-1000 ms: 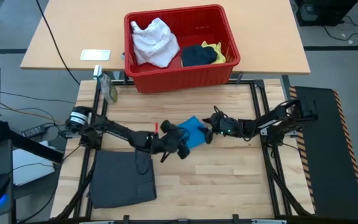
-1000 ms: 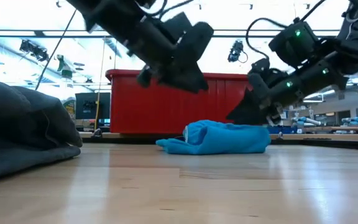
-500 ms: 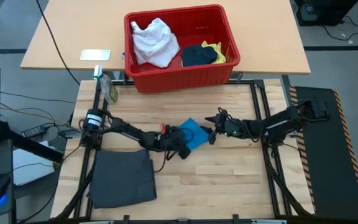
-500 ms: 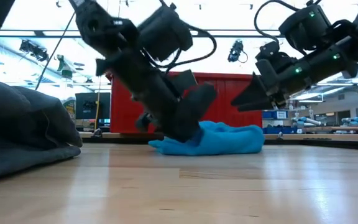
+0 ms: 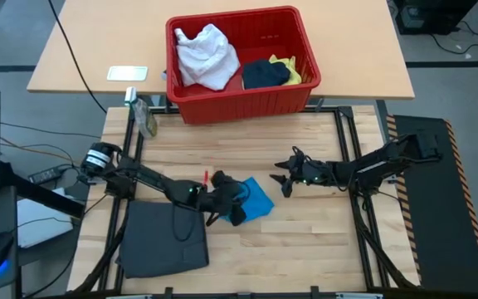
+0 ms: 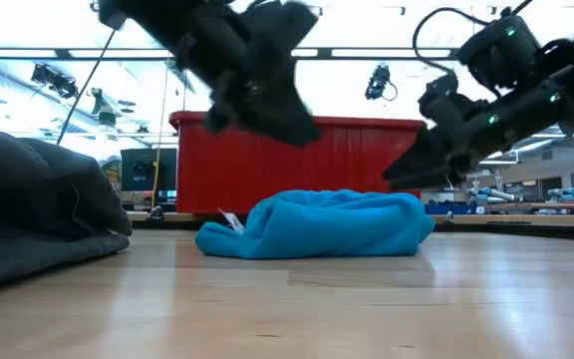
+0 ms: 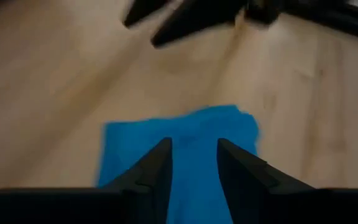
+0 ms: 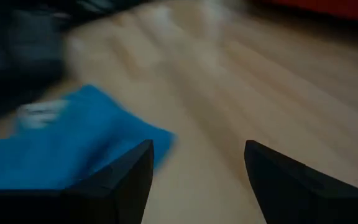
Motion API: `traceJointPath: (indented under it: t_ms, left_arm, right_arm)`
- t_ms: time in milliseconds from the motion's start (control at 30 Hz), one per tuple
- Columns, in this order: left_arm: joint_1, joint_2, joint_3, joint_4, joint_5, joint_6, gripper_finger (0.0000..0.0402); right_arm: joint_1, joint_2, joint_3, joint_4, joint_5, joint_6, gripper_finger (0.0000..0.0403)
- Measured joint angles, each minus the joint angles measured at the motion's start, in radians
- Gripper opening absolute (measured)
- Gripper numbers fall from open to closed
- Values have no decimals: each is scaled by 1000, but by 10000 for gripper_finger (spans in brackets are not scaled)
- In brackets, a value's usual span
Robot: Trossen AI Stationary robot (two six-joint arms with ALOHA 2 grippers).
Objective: Fold laundry
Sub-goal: Stack the light blue shorts on top of the black shorts
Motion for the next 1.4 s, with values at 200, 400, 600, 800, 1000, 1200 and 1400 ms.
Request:
traceJointPath:
  t_ms: [200, 400, 600, 800, 1000, 1200, 1400]
  left_arm:
    - [-31, 53, -6, -140, 96, -242, 130]
    - [-143, 20, -2, -390, 169, -512, 150]
    - [-175, 2, -5, -486, 81, -623, 227]
    - [-136, 24, -2, -446, 51, -583, 305]
    - [-60, 45, -19, -383, 62, -549, 343]
    - [9, 60, -139, -121, 174, -534, 345]
    - [45, 82, -186, -8, 191, -512, 309]
  right_arm:
    - [38, -16, 7, 12, -182, 119, 255]
    - [27, 22, 57, -121, -214, 228, 258]
    - [18, 122, 195, -275, -245, 211, 272]
    - [18, 254, 312, -298, -325, 231, 287]
    - [19, 372, 368, -290, -351, 241, 297]
    - [23, 425, 373, -234, -352, 233, 297]
    - [36, 428, 368, -182, -372, 192, 279]
